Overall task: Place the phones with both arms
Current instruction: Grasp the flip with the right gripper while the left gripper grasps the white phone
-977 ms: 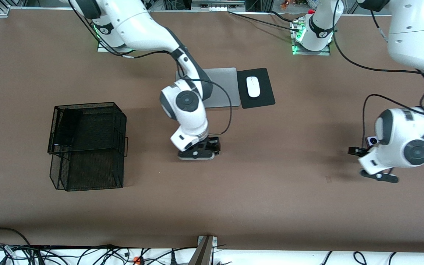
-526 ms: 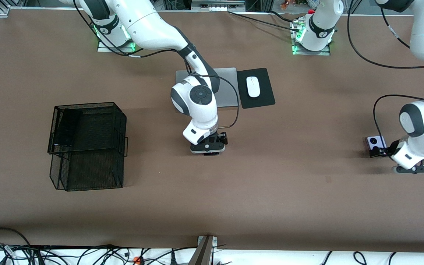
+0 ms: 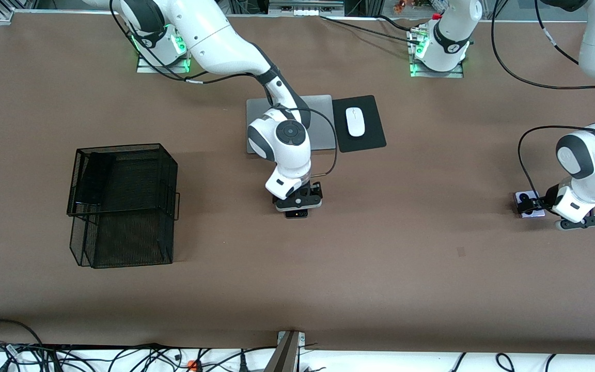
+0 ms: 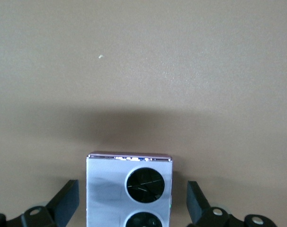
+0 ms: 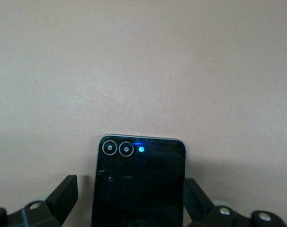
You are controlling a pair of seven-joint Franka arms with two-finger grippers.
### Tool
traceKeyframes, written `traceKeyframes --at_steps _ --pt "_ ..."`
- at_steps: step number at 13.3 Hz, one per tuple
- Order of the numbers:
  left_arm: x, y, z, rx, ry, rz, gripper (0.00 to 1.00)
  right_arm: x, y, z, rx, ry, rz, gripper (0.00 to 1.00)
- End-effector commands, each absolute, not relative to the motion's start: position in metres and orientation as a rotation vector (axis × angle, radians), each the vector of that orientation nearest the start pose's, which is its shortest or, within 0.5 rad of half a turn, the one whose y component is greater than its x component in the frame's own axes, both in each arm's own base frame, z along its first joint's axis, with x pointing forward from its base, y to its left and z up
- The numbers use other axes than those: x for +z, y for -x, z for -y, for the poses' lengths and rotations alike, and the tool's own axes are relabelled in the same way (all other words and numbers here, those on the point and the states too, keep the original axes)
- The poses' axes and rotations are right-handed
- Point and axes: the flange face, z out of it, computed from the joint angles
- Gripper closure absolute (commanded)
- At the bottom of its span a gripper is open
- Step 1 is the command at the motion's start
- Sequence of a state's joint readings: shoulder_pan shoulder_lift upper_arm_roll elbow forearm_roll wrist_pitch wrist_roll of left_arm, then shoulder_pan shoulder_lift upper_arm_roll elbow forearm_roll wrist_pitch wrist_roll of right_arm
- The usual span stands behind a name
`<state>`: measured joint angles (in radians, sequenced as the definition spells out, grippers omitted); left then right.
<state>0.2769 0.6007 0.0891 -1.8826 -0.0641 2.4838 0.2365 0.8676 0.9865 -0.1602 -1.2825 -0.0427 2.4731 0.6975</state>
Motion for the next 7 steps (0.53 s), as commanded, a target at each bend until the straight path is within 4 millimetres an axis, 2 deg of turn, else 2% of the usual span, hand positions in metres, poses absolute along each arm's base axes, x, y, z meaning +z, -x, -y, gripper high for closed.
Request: traceKeyframes --at_steps 1,7 --pt "0.194 -0.58 -0.225 -0.042 3.131 0.289 0.0 0.169 -0.555 -0.525 -0.441 3.096 0.218 0.01" --pt "0.182 -0.569 -0.227 -0.069 3.119 0.306 0.0 0.171 -0.558 -0.523 -0.486 3.117 0.268 0.01"
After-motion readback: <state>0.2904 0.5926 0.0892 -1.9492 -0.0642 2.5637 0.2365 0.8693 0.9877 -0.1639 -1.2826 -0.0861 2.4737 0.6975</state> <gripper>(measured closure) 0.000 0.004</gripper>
